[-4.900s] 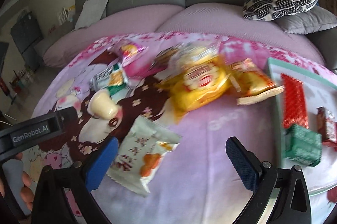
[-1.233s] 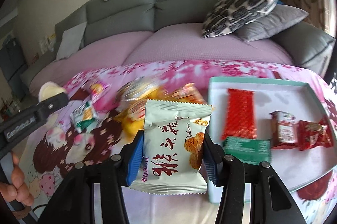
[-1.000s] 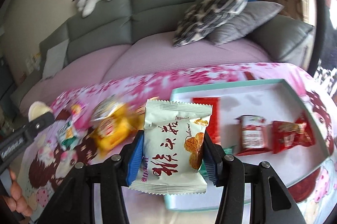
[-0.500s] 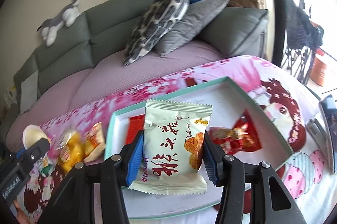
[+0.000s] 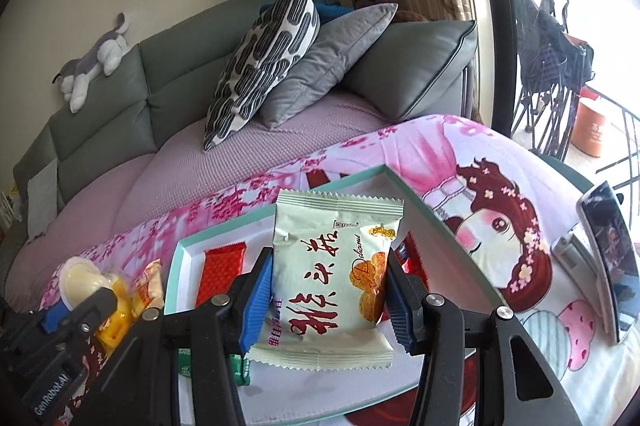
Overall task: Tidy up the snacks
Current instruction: 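Carry the pastry pack and pudding cup with both tools over the tray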
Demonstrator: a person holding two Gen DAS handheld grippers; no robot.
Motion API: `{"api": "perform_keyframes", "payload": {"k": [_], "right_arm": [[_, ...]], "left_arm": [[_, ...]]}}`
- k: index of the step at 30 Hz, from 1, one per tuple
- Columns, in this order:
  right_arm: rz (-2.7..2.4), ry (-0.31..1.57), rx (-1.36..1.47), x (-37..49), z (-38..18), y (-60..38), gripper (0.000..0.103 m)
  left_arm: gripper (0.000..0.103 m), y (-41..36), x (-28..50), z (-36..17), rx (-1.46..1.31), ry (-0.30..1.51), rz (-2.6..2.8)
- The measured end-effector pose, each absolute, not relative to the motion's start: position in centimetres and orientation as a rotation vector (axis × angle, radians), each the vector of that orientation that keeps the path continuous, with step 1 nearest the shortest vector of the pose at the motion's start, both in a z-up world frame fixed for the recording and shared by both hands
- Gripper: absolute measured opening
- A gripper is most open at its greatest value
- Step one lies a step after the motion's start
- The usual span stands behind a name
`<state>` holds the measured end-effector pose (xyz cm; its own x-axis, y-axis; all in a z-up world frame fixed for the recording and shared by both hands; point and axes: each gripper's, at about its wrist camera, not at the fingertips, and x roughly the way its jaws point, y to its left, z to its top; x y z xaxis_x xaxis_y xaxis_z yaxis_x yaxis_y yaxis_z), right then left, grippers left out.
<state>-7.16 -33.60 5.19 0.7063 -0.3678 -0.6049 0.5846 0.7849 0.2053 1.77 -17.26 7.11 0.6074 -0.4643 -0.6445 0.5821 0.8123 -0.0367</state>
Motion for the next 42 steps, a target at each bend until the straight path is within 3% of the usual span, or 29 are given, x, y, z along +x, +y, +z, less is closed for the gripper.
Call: {"api": "perform_keyframes", "payload": {"k": [22, 42], "right_arm": [[-0.555, 0.66, 0.397, -4.7, 1.2, -35.5, 0.054], [-0.577, 0.681, 0.334, -3.9, 1.1, -35.0, 0.055]], "left_arm": [[0.04, -22.5, 3.8, 3.5, 0.216, 0.712, -0.629], [0.04, -23.4, 4.8, 1.3, 0.233, 0.772, -0.617]]}}
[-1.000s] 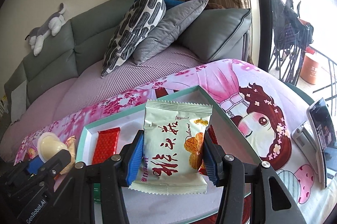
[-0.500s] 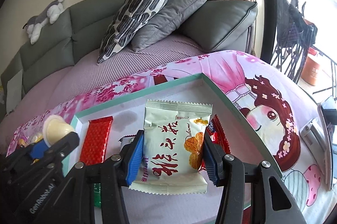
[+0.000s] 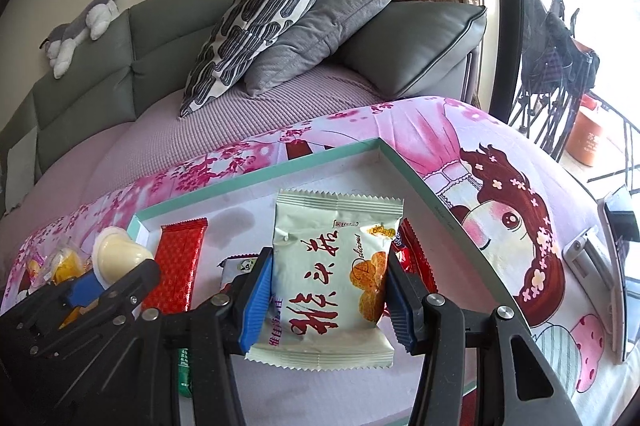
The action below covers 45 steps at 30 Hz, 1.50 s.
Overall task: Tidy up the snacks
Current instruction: 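Carry the pastry pack and pudding cup with both tools over the tray, then open the right tool to drop the pastry pack while the left tool sets the cup on the wafer pack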
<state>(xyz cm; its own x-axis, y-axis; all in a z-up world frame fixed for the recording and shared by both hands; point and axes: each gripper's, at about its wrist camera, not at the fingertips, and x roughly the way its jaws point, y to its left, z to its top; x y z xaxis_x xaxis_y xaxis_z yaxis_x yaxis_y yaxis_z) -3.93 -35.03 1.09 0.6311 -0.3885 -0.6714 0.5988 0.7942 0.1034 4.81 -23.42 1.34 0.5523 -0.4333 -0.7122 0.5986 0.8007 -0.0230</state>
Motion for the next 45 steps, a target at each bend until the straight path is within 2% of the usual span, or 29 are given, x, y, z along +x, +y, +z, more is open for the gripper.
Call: {"api": "perform_keyframes", "payload": {"k": [27, 35, 45], "right_arm": [[-0.6, 0.724, 0.296, -3.5, 0.4, -34.9, 0.056], [-0.605, 0.742, 0.286, -3.3, 0.2, -35.0, 0.074], [-0.62, 0.729, 0.28, -3.4, 0.3, -35.0, 0.083]], "left_arm": [[0.04, -23.7, 5.6, -0.6, 0.247, 0.849, -0.599], [0.04, -23.8, 5.6, -0.7, 0.256, 0.853, -0.599], [0.067, -23.1, 6.1, -0.3, 0.234, 0.867, -0.541]]}}
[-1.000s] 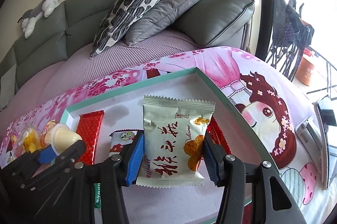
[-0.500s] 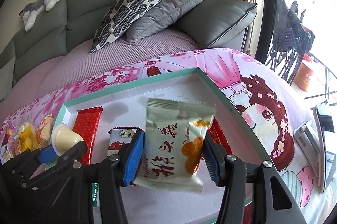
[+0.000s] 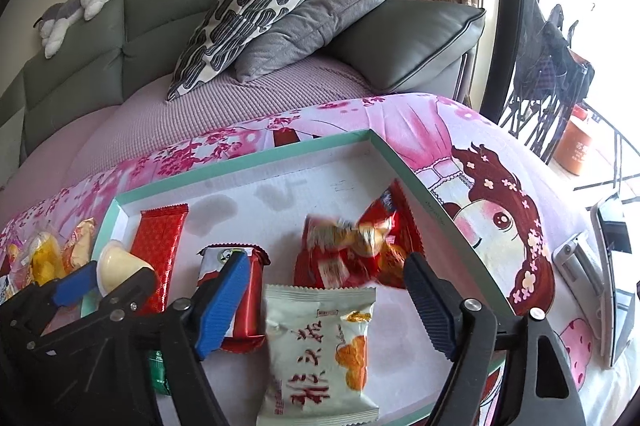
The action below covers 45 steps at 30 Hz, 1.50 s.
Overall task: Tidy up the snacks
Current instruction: 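Open the right tool to drop the pastry pack while the left tool sets the cup on the wafer pack, then withdraw both open tools from the tray toward the snack pile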
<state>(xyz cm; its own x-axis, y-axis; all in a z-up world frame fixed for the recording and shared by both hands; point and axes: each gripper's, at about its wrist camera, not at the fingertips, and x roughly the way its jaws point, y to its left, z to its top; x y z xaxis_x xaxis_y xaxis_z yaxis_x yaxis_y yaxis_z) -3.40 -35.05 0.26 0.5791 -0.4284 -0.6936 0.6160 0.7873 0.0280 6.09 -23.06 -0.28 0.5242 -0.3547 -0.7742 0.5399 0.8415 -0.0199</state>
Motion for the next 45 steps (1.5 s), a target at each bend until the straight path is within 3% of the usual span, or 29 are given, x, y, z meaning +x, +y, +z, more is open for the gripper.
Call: {"api": "perform_keyframes", "payload": {"k": [6, 10, 13, 20, 45], "right_arm": [[-0.633, 0.724, 0.281, -3.5, 0.3, -35.2, 0.091], [-0.652, 0.709, 0.299, -3.8, 0.5, -35.6, 0.102], [-0.662, 0.7, 0.321, -4.2, 0.5, -36.0, 0.103], [-0.643, 0.69, 0.34, -4.2, 0.5, -36.0, 0.103], [-0.611, 0.631, 0.382, -5.2, 2.2, -35.4, 0.103]], "left_arm": [[0.071, -22.6, 6.0, 0.7, 0.24, 0.858, -0.509], [0.079, -22.4, 6.0, 1.4, 0.253, 0.854, -0.48], [0.093, -22.0, 5.9, 1.9, 0.255, 0.857, -0.461], [0.1, -21.7, 5.1, 3.2, 0.274, 0.815, -0.436], [0.101, -16.1, 6.5, 5.8, 0.179, 0.785, -0.316]]}}
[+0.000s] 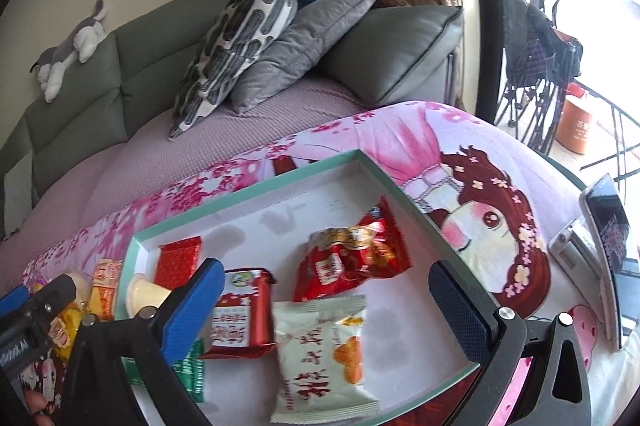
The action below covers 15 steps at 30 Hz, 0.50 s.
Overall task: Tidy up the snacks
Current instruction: 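Withdraw both open tools from the tray toward the snack pile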
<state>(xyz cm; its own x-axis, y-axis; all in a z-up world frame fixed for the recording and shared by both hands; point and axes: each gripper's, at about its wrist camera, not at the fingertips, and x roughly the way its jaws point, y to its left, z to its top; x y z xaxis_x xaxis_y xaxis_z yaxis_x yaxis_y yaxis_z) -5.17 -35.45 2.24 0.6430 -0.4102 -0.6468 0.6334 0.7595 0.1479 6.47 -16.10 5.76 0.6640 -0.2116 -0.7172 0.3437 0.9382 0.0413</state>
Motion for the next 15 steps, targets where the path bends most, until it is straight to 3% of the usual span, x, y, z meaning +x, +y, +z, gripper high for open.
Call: {"api": "perform_keyframes", "payload": {"k": [15], "right_arm": [[-0.425, 0.652, 0.294, -1.6, 2.4, -28.5, 0.103]], "left_arm": [[0.1, -4.6, 8.8, 4.2, 0.088, 0.837, 0.001]]}}
